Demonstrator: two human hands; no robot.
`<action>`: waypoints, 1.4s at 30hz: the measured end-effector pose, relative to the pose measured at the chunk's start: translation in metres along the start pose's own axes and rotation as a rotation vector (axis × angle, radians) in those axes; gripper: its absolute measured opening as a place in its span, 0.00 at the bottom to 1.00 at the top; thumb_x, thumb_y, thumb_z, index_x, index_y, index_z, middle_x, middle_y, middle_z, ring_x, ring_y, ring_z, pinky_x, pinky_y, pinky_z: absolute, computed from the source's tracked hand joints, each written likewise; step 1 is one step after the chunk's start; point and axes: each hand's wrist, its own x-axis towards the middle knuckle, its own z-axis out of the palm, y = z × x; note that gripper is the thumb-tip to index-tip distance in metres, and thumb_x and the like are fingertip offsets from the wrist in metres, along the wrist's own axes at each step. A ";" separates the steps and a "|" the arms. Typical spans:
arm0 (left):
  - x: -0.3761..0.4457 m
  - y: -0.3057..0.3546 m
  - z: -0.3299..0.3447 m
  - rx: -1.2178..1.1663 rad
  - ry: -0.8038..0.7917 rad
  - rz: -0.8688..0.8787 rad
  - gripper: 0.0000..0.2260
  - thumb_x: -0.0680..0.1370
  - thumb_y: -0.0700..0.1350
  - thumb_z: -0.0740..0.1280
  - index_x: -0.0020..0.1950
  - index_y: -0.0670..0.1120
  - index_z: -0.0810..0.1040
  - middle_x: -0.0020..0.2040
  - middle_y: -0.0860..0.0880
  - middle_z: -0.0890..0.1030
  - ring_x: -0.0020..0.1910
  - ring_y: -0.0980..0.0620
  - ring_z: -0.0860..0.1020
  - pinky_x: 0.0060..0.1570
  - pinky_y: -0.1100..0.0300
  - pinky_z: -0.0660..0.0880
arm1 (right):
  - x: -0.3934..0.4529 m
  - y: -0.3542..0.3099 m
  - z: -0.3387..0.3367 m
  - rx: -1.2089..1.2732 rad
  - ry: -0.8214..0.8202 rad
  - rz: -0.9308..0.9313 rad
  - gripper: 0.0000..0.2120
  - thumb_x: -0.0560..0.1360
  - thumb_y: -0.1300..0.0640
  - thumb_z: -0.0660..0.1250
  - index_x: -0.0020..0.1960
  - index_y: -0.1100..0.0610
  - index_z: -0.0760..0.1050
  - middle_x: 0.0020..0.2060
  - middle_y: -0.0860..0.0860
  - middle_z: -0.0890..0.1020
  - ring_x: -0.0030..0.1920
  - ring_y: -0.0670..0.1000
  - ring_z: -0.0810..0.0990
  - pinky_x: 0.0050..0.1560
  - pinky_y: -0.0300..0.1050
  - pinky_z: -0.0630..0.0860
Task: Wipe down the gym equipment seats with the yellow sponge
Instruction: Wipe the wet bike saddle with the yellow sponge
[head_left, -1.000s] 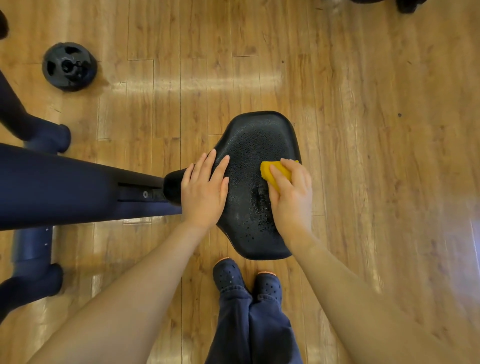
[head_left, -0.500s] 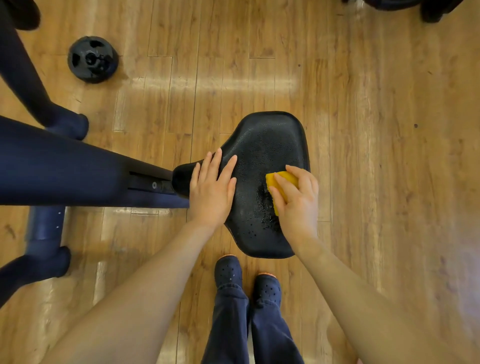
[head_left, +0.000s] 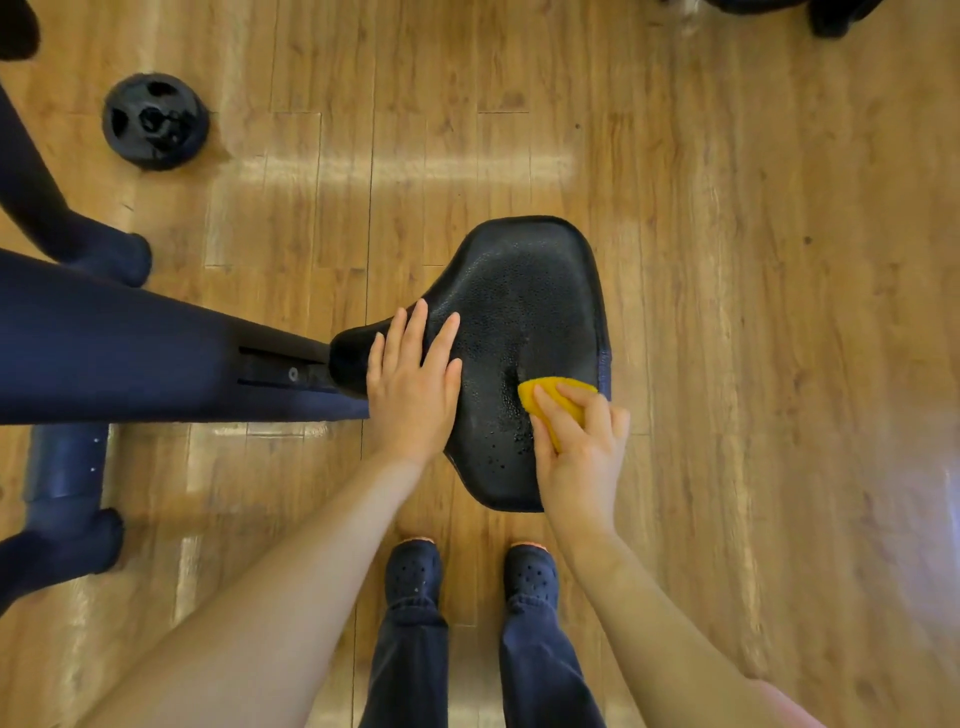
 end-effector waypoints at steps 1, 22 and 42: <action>0.000 -0.001 -0.002 -0.006 -0.008 0.007 0.21 0.82 0.49 0.56 0.75 0.51 0.65 0.77 0.45 0.61 0.77 0.45 0.57 0.74 0.46 0.52 | -0.002 -0.003 0.000 0.003 0.007 0.014 0.12 0.73 0.62 0.72 0.57 0.56 0.82 0.53 0.53 0.79 0.51 0.53 0.69 0.53 0.45 0.71; 0.001 -0.014 -0.004 -0.031 -0.018 0.120 0.22 0.81 0.51 0.52 0.75 0.50 0.65 0.77 0.44 0.61 0.77 0.44 0.57 0.73 0.49 0.51 | -0.001 -0.019 0.015 -0.058 0.033 0.013 0.12 0.74 0.61 0.71 0.57 0.59 0.81 0.53 0.55 0.80 0.54 0.53 0.70 0.57 0.36 0.66; -0.007 -0.027 -0.007 0.018 -0.072 0.196 0.22 0.82 0.52 0.50 0.77 0.50 0.61 0.78 0.44 0.57 0.78 0.44 0.53 0.74 0.49 0.49 | -0.019 -0.022 0.015 -0.020 -0.006 -0.011 0.13 0.75 0.60 0.70 0.59 0.58 0.81 0.53 0.55 0.80 0.54 0.55 0.72 0.56 0.42 0.71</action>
